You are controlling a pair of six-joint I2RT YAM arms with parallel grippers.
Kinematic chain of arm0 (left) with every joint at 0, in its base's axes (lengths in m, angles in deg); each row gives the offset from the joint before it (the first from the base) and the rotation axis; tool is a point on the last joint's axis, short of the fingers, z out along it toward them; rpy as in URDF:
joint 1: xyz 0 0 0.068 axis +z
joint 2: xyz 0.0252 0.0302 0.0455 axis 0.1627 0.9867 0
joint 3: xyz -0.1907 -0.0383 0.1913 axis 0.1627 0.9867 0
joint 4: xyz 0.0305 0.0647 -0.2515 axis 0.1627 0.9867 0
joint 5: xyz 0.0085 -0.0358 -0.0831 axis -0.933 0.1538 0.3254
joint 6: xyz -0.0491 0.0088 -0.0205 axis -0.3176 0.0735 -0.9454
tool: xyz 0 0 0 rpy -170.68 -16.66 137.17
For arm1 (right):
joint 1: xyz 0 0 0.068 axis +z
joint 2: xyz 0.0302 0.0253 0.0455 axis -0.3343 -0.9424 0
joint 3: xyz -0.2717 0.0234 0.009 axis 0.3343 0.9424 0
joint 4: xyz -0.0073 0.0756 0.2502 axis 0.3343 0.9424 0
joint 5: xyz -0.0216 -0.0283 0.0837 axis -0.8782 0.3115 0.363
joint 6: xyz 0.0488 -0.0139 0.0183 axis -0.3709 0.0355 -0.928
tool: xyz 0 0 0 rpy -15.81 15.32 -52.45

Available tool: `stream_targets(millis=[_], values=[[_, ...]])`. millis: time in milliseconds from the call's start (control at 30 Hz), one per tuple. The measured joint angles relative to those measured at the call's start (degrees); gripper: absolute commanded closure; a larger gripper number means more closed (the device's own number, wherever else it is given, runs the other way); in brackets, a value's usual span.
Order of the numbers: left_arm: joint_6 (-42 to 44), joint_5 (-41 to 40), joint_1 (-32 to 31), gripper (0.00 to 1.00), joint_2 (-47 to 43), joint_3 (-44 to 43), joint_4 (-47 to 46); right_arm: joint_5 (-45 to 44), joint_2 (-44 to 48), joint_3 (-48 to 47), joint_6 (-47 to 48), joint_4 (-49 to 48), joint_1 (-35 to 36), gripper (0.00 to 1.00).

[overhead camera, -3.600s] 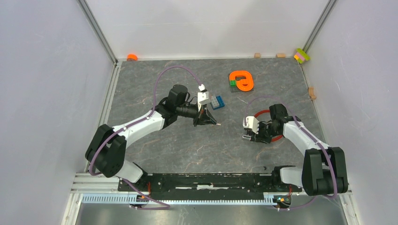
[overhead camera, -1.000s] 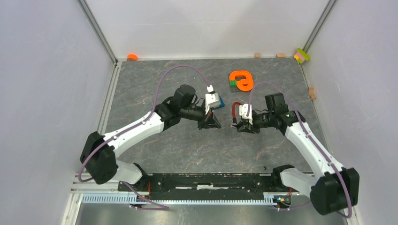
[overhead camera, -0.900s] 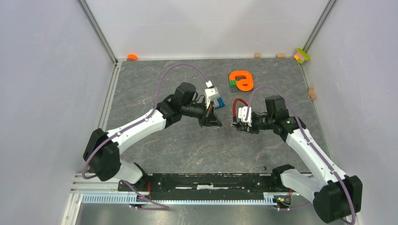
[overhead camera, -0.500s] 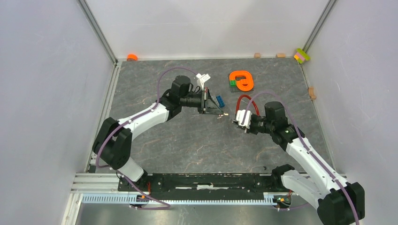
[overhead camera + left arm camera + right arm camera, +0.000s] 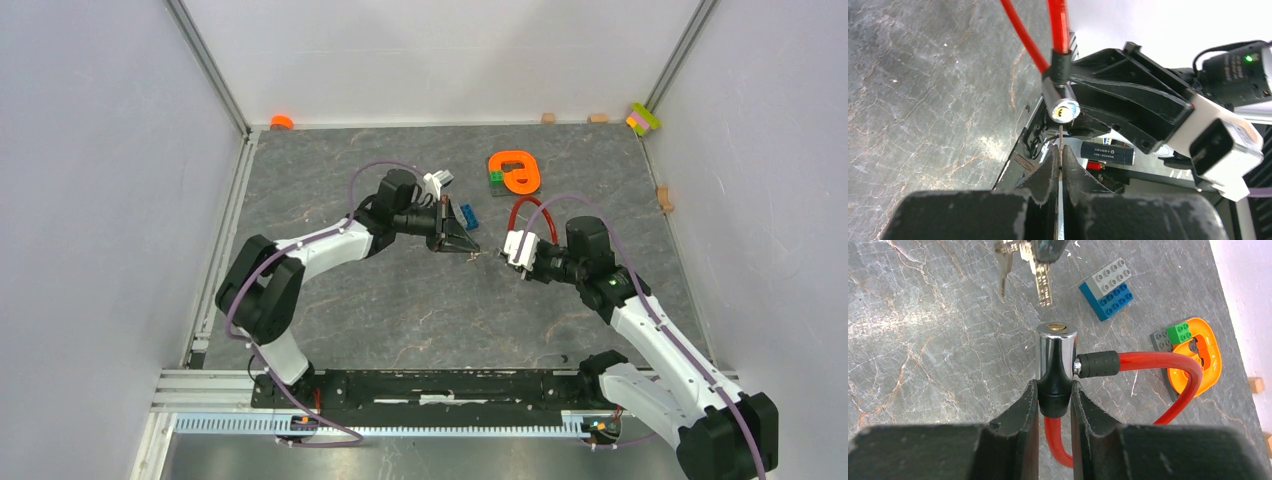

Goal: Unlock with the key

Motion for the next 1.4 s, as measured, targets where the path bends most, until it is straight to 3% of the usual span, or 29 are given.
stream_targets(millis=[1400], values=[[0.46,1.01,-1.03,0.98,3.06,-1.64,0.37,1.25,-0.24,0.87,0.31,2.14,0.2,1.0]])
